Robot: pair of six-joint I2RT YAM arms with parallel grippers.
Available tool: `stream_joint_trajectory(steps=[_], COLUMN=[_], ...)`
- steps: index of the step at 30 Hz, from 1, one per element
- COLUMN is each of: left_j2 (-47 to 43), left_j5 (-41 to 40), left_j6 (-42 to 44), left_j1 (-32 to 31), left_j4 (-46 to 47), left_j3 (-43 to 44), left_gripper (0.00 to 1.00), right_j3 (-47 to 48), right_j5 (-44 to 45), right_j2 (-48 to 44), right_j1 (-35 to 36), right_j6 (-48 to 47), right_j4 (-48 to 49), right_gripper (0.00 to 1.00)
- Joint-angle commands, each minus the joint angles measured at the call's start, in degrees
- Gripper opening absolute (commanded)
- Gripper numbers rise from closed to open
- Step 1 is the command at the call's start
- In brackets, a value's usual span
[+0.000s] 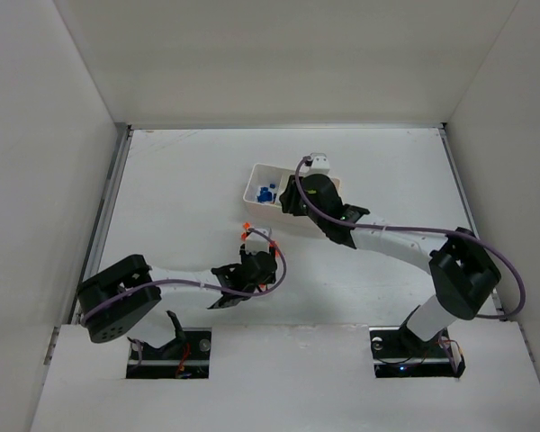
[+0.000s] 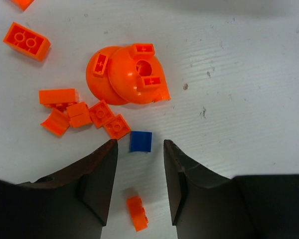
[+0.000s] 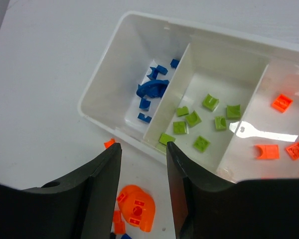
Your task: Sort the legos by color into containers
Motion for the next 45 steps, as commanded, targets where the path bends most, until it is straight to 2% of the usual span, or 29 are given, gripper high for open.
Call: stream_joint_trajectory(steps=[1,4,10,17,20,24,27,30,37,41,45], left_j2=[2.05,3.11,3.29,-4.43,-9.61,-11.83,-9.73,-3.59,12.94,16.65,13.41], left_j5=[0.08,0.08,0.08,-2.12,-2.47,-1.86,0.33,3.49,6.93,7.11,6.76], left_j6=[0.94,1.2,1.21,1.47,2.87,4.89,6.65,7.88,10.69,10.26,10.17], left_j1=[0.48,-0.05,-1.45,-2.69,-0.76,5.2,10.48,15.75,22.18,23.77,23.77], left_j4=[0.69,0.25,-1.76,-7.39,-6.96,-5.47,-1.35,2.18,4.47,3.85,4.11], left_j3=[2.03,3.0,3.53,6.16,7.56,11.16,14.5,19.33,31.81,34.64,32.8], left_gripper=[0.4,0.38,0.22,0.14,0.14,0.14,0.15,0.15,0.18,0.33,0.42], right_j3=[-2.46,-5.27,-10.81,-15.38,-17.75,-23.19,-26.36,-28.48,-28.22,-26.38,-24.35], right_j5=[0.79,0.79,1.14,2.02,2.28,2.37,2.37,2.37,2.63,3.6,4.3], right_j2=[-3.91,-6.29,-10.59,-16.04,-18.59,-23.6,-26.24,-27.56,-23.01,-18.61,-14.04], right_j1=[0.35,0.35,-0.43,-1.05,-0.79,-0.7,-0.09,1.49,10.97,16.07,22.14], right_j6=[1.16,2.12,3.35,3.88,3.88,5.9,6.61,8.54,8.54,7.49,6.26], right_j4=[3.78,3.96,4.75,4.66,4.31,4.05,3.96,3.35,3.78,3.96,4.31], right_gripper=[0.47,0.47,0.47,0.47,0.47,0.45,0.43,0.42,0.43,0.48,0.53])
